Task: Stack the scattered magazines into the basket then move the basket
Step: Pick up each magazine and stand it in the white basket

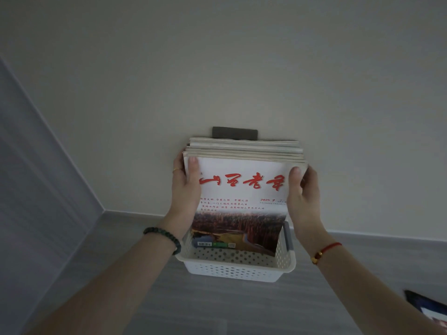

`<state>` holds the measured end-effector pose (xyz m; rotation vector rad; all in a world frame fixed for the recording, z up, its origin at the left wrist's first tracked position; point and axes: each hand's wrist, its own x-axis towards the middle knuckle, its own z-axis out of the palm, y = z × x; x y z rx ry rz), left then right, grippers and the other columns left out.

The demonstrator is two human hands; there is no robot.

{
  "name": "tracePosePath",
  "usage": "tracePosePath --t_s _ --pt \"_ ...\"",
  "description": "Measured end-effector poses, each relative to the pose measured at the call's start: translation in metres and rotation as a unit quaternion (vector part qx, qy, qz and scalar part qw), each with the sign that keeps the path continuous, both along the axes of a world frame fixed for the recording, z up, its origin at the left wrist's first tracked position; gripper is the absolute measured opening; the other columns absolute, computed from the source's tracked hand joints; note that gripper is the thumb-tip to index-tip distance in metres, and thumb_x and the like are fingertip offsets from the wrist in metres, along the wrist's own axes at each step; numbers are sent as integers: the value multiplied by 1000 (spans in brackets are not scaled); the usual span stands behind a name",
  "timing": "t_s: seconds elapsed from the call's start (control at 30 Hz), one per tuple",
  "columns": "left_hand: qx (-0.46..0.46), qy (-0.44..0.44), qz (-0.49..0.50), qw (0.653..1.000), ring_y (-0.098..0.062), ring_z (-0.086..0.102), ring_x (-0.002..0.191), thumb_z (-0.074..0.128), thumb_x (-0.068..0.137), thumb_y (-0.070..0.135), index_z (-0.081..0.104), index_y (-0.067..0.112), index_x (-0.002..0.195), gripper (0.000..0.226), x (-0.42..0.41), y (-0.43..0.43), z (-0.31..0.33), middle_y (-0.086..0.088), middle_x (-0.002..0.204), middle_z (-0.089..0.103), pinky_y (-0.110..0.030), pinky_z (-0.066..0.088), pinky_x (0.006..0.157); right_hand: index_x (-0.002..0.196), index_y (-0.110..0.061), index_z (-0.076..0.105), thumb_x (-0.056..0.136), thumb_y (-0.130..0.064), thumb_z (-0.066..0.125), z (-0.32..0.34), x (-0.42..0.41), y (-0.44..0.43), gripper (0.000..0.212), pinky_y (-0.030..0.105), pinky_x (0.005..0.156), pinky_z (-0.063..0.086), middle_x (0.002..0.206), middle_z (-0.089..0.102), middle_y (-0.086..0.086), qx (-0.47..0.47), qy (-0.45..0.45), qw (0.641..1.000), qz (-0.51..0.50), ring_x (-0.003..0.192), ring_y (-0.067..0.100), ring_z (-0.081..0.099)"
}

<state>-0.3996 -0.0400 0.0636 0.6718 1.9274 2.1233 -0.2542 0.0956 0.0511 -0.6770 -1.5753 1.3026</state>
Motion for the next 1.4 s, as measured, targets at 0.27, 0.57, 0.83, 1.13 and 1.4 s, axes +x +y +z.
tracePosePath --t_s 0.27,0.57,0.83,1.13,1.4 --pt "-50 -28 -31 998 0 60 86 25 95 41 36 27 127 37 3 -8 1 11 103 58 -21 54 66 133 -20 33 90 -20 51 10 15 -1 47 16 70 54 111 60 -7 -62 -82 986 132 90 -3 63" --pt "-149 -152 87 973 -27 32 135 35 97 26 23 10 141 49 64 -51 -28 -11 149 31 -38 24 113 140 -23 26 88 -3 52 -4 139 2 62 35 94 39 145 34 5 -119 -169 973 99 113 20 49" --pt "-179 -196 -78 961 -24 56 95 39 96 20 45 8 126 33 189 -51 -50 -13 123 57 -33 46 77 133 -19 39 83 0 58 -31 305 26 57 43 88 45 135 45 13 -158 -270 950 -22 103 24 52" --pt "-238 -310 -196 899 -31 54 101 41 94 17 44 3 127 35 360 21 -90 -19 128 54 -29 43 67 125 -6 47 85 -4 57 -62 462 47 42 35 68 49 122 56 19 -247 -369 895 -46 84 23 57" --pt "-254 -348 -248 868 -17 65 97 48 91 22 62 12 87 18 456 62 -119 -7 100 71 -33 49 90 125 -5 47 88 -10 54 -103 518 43 38 31 96 39 128 54 12 -187 -440 878 16 120 25 49"
